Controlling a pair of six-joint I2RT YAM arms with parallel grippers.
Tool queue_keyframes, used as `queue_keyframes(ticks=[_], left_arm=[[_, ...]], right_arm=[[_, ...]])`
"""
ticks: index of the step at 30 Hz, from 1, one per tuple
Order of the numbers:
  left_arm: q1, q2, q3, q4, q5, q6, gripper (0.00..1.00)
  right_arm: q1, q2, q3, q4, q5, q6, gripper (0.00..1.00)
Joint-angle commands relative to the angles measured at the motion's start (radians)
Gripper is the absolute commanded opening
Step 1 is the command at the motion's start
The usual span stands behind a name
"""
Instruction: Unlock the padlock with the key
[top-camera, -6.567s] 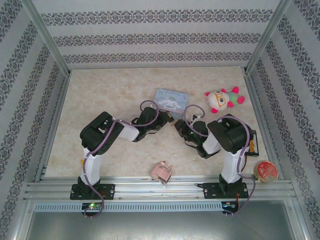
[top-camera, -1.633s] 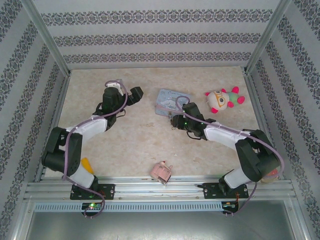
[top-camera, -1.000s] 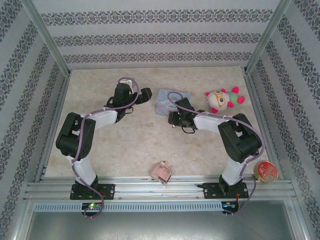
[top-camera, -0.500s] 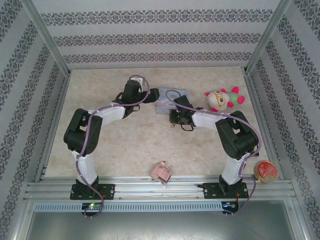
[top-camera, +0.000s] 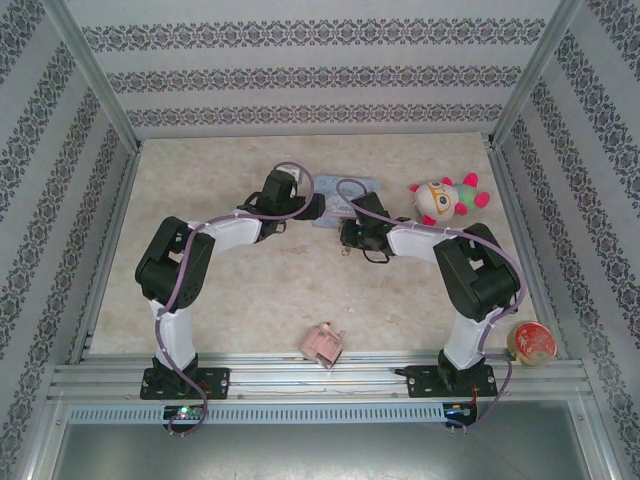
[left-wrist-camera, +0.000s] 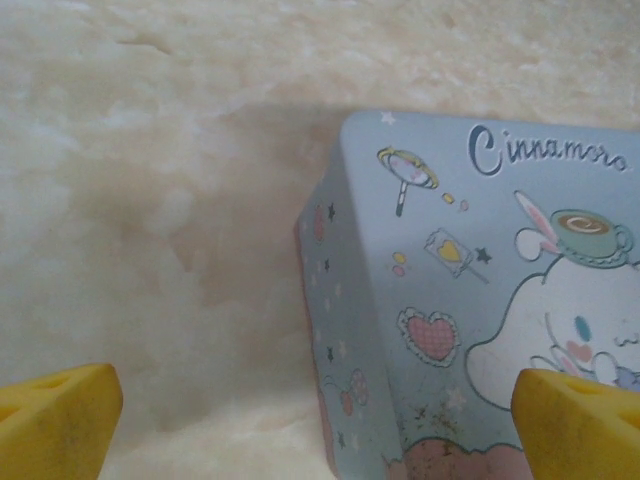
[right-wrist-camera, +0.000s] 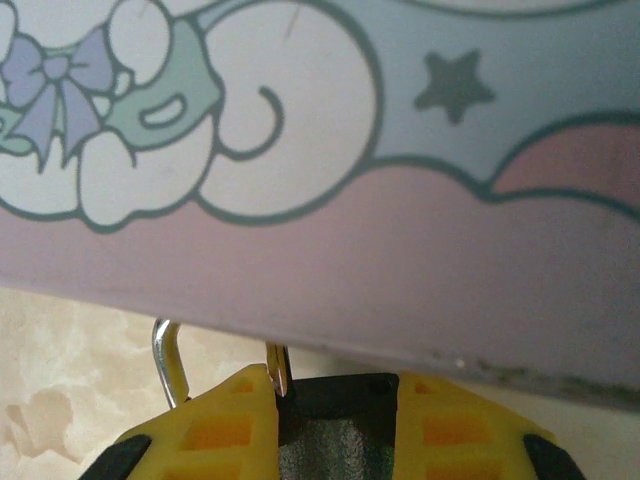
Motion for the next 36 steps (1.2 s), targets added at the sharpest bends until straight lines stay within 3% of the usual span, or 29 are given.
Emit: queue_keyframes(ticks=[1, 8, 18, 26, 36], left_arm=[[-0.01, -0.021, -0.034, -0.032, -0.041, 0.02, 0.99], [-0.055, -0.064, -0.039, -0.051, -0.096, 0.047, 0.99], [-0.141, -0.001, 0.026, -0.088, -0.241, 0.068, 0.99], [-0.141, -0.011, -0.006, -0.098, -0.23, 0.039, 0.99], [-0.176, -0.086, -0.096, -0.129, -0.21, 0.012, 0.99]], right_arm=[[0.001, -0.052, -0.017, -0.044, 0.011, 0.006, 0.0], [0.036, -0.078, 0.016, -0.15, 0.075, -0.032, 0.0], [0.033, -0.065, -0.007, -0.108, 0.059, 0.067, 0.0], [0.024, -0.065, -0.034, -0.056, 0.024, 0.106, 0.0], [0.014, -0.121, -0.023, -0.196, 0.088, 0.046, 0.0]])
